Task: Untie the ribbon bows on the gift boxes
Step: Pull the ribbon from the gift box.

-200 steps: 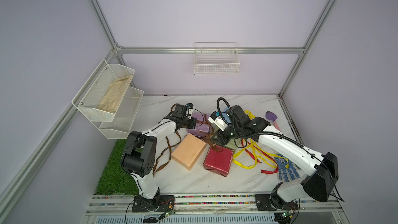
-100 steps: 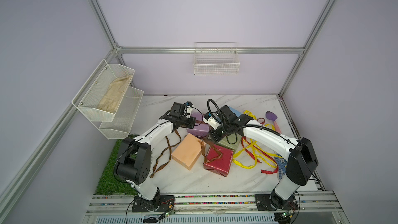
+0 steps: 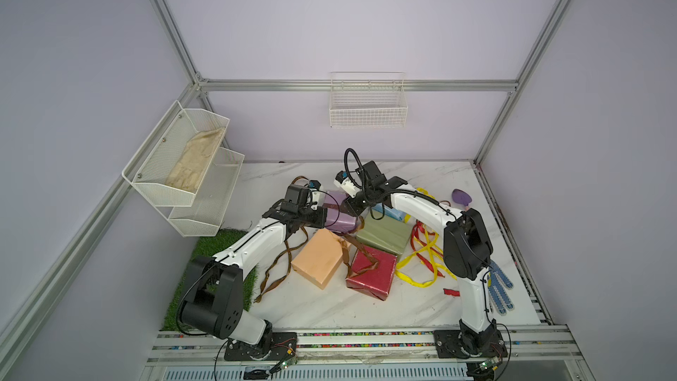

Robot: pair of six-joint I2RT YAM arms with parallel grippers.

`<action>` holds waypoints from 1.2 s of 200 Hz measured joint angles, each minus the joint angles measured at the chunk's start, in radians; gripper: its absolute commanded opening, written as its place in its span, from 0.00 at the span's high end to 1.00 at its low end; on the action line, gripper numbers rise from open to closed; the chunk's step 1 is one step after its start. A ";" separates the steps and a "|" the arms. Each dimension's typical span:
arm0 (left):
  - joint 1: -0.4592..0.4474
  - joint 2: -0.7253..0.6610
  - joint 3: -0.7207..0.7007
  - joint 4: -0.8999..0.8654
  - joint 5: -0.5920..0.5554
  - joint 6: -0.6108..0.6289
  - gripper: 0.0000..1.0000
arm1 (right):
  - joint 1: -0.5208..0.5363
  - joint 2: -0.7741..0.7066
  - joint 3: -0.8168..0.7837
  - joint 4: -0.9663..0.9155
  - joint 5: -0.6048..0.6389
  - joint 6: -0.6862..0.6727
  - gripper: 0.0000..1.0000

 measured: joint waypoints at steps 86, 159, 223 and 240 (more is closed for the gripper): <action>0.000 -0.024 -0.030 0.044 -0.013 -0.012 0.95 | -0.024 0.203 0.204 -0.015 -0.077 -0.095 0.58; 0.000 -0.024 -0.030 0.049 -0.028 -0.011 0.95 | -0.021 0.190 0.168 -0.007 -0.039 -0.188 0.59; 0.000 0.039 -0.028 0.085 -0.045 -0.011 0.95 | -0.002 0.093 -0.003 0.099 0.028 -0.252 0.61; 0.000 0.071 -0.028 0.093 -0.044 -0.012 0.95 | -0.002 0.093 -0.004 0.099 0.024 -0.252 0.61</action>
